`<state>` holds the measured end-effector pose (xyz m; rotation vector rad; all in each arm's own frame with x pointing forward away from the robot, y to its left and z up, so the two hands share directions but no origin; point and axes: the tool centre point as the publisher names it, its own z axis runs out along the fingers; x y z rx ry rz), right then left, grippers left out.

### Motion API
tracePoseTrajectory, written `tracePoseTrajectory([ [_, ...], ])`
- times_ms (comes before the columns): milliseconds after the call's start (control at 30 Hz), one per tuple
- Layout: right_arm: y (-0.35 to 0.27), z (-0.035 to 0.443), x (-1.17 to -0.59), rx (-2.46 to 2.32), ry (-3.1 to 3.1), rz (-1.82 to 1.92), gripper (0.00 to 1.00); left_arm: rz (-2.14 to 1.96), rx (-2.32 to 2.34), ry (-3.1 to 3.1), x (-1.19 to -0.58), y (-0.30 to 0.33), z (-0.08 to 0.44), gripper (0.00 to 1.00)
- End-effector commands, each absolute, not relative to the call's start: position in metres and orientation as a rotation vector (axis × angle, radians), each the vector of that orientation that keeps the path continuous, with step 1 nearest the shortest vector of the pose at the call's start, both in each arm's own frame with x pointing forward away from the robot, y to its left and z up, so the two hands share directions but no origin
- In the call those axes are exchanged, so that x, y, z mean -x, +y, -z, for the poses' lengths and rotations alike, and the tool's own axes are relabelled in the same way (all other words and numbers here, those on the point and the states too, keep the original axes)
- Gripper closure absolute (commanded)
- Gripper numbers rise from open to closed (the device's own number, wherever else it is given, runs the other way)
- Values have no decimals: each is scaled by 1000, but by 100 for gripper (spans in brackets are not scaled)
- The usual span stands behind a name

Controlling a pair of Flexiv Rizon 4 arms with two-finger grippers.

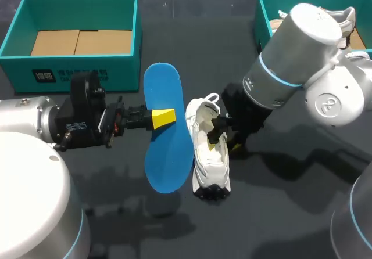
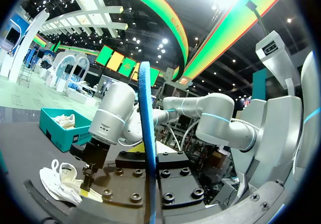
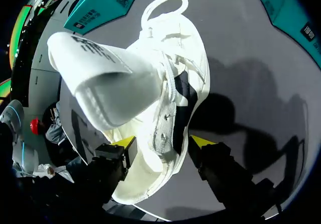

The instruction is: Take the shoe out of the shoebox, open the shoe tongue, remove and reinsert the insole, then place the shoe into the shoebox

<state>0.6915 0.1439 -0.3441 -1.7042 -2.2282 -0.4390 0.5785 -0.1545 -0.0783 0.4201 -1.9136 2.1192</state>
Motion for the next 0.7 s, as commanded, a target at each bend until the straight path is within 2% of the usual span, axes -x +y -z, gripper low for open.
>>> tracePoseTrajectory([
  [33, 108, 312, -678, 1529, -2173, 655, 0, -2123, -423, -1912, -578, -156, 79, 100],
  [400, 108, 311, -678, 1531, -2134, 701, 0, -2123, -423, -1912, -578, -156, 79, 100],
  [700, 91, 263, -685, 1523, -1823, 977, 0, -2123, -423, -1912, -578, -156, 79, 100],
])
